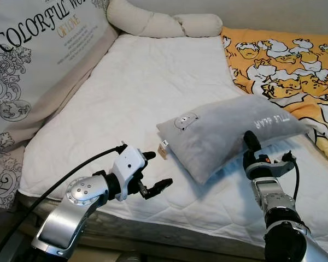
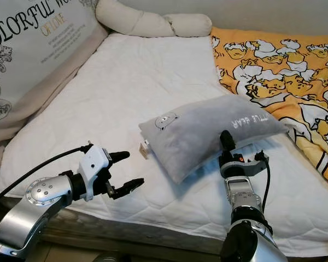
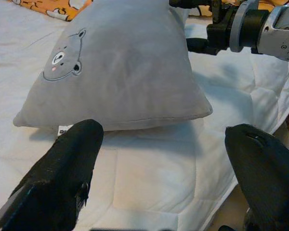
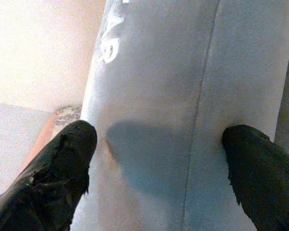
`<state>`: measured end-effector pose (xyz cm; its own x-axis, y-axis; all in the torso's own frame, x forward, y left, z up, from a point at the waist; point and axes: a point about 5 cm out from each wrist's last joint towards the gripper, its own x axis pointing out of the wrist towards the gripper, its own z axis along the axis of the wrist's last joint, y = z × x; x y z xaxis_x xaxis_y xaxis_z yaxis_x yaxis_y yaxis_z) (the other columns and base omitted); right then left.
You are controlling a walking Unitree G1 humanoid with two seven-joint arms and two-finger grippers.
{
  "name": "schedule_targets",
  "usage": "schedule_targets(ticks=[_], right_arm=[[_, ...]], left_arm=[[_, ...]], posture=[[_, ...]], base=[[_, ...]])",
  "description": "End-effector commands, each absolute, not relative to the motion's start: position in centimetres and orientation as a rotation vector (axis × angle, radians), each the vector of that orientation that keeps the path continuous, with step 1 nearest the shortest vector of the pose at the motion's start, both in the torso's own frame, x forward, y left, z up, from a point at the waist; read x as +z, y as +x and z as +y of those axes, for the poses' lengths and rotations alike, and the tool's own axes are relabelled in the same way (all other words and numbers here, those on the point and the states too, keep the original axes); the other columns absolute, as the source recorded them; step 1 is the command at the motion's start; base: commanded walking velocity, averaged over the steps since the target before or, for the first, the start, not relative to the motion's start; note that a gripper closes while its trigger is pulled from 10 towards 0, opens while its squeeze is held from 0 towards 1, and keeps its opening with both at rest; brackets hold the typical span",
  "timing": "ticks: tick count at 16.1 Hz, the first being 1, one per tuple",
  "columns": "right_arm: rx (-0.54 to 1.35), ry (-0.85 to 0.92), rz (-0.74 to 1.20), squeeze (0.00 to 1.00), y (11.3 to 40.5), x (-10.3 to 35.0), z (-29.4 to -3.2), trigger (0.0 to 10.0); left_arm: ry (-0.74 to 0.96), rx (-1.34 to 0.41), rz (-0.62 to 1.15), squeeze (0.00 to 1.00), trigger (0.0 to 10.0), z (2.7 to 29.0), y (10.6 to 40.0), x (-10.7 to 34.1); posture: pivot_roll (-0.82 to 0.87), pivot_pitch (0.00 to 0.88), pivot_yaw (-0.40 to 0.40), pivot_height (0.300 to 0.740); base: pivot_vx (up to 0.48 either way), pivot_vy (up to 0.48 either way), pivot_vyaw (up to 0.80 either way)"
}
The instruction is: Clean up the room
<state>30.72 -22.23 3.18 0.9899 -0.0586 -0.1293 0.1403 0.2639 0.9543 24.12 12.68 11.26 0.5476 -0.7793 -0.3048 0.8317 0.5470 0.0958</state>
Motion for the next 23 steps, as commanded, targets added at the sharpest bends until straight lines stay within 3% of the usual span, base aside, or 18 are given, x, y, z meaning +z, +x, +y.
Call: schedule_targets(ticks=[1,5,6,8,9,10,11,16,23], right_arm=[[-0.135,1.287,0.057,1.0,31.3,3.9,-22.9,10.0],[-0.12,1.239,0.13,1.0,32.5,4.9,-23.0,10.0],[-0.126,1.222,0.152,0.0,32.6,4.9,-22.9,10.0],[-0.171,1.165,0.25,0.0,33.0,4.7,-22.6,10.0],[-0.175,1.14,0.269,0.0,33.0,4.6,-22.5,7.0],[-0.183,1.127,0.282,0.0,32.9,4.5,-22.5,5.5],[-0.206,1.111,0.308,0.0,32.8,4.1,-22.5,0.0],[-0.286,1.039,0.413,0.0,32.2,3.0,-22.3,0.0],[-0.341,1.049,0.393,0.0,32.4,3.3,-22.6,0.0]], left_arm=[[0.242,-0.968,0.23,0.0,10.0,12.7,24.4,11.6],[0.239,-0.971,0.231,0.0,10.0,12.7,24.5,11.7],[0.239,-0.971,0.231,0.0,10.0,12.7,24.5,11.7],[0.244,-0.973,0.236,0.0,10.0,12.8,24.7,11.7],[0.248,-0.972,0.238,0.0,10.0,12.8,24.7,11.6],[0.25,-0.972,0.239,0.0,10.0,12.8,24.7,11.6],[0.253,-0.97,0.241,0.0,10.0,12.9,24.7,11.6],[0.275,-0.969,0.26,0.0,10.0,13.3,24.7,11.3],[0.292,-0.955,0.269,0.0,10.0,13.9,24.7,11.1]], posture=[[0.17,0.0,0.039,0.74],[0.17,0.0,0.037,0.74],[0.18,0.0,0.035,0.74],[0.18,0.0,0.029,0.74],[0.18,0.0,0.029,0.74],[0.18,0.0,0.028,0.74],[0.18,0.0,0.027,0.74],[0.19,0.0,0.028,0.74],[0.19,0.0,0.029,0.74]], base=[[0.0,0.0,0.0],[0.0,0.0,0.0],[0.0,0.0,0.0],[0.0,0.0,0.0],[0.0,0.0,0.0],[0.0,0.0,0.0],[0.0,0.0,0.0],[0.0,0.0,0.0],[0.0,0.0,0.0]])
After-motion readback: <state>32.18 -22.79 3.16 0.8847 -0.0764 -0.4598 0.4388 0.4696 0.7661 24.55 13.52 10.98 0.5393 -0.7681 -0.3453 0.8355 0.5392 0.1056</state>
